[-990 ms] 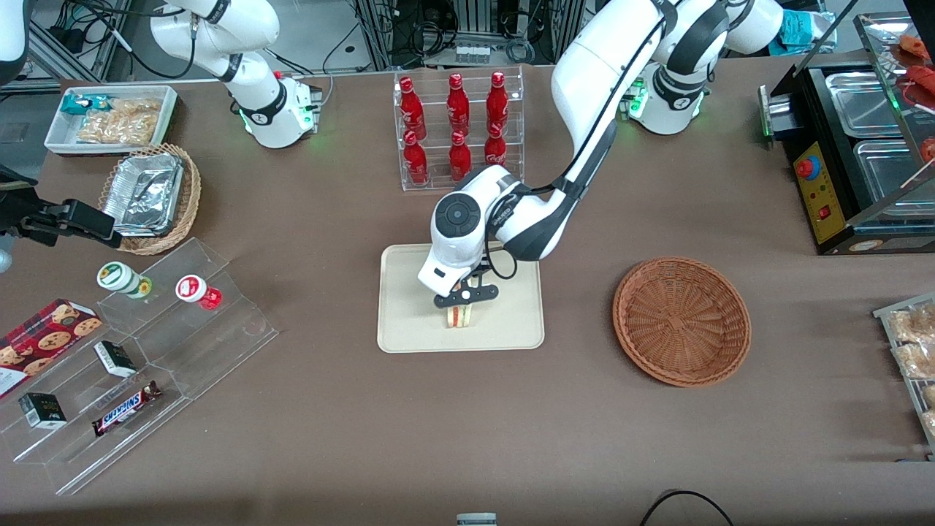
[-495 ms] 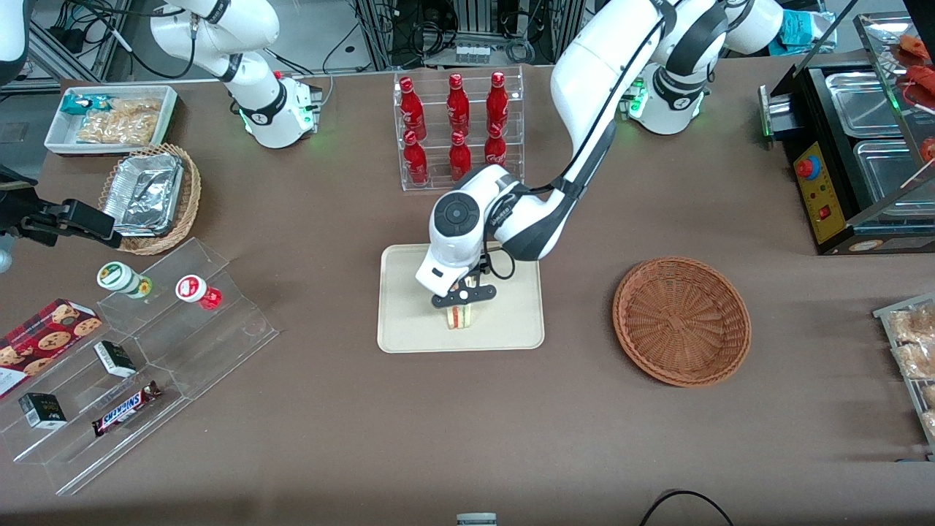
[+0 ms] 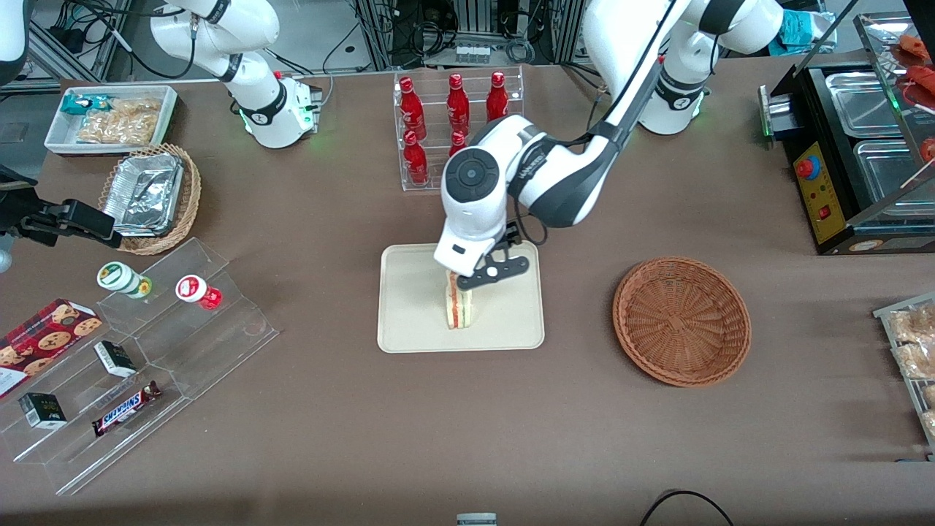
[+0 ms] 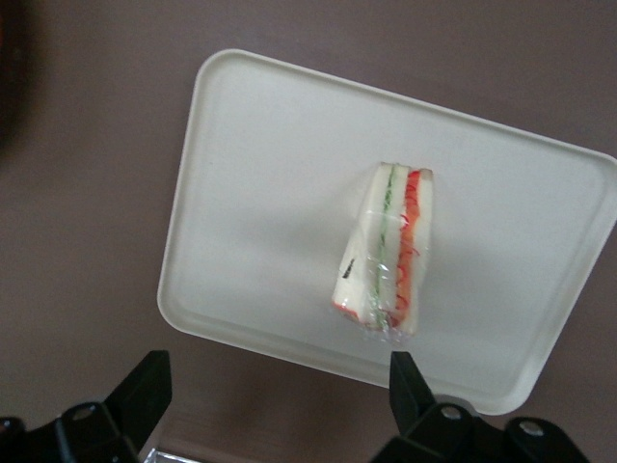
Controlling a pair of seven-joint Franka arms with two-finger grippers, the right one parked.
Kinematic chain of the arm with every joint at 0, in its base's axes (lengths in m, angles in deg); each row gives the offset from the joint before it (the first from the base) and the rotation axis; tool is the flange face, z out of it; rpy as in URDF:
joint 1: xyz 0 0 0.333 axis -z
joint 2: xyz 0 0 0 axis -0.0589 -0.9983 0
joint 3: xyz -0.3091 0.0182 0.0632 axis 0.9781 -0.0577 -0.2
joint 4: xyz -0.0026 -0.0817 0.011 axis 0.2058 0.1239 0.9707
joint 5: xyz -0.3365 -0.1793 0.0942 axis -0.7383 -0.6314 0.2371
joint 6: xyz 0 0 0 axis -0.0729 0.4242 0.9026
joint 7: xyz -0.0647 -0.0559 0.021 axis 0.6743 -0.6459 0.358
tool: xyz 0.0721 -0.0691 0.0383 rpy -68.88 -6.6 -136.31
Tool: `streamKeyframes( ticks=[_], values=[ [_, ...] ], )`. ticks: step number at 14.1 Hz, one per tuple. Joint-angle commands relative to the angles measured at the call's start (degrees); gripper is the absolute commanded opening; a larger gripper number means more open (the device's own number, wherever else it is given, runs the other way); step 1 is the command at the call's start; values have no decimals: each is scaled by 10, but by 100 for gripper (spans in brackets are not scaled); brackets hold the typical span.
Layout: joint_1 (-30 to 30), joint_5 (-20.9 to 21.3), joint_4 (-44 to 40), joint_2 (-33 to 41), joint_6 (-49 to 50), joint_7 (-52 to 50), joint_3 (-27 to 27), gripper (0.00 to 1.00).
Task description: Place sandwich from basket to tray
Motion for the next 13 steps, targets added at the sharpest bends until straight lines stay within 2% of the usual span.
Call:
streamKeyframes(
  ticks=[1,5,13],
  values=[
    [3,7,68,46,5,3,-38,100],
    [-13,2,157,112,-5,116,-97,100],
    [-128,2,267,244,2,301,-98,100]
  ],
)
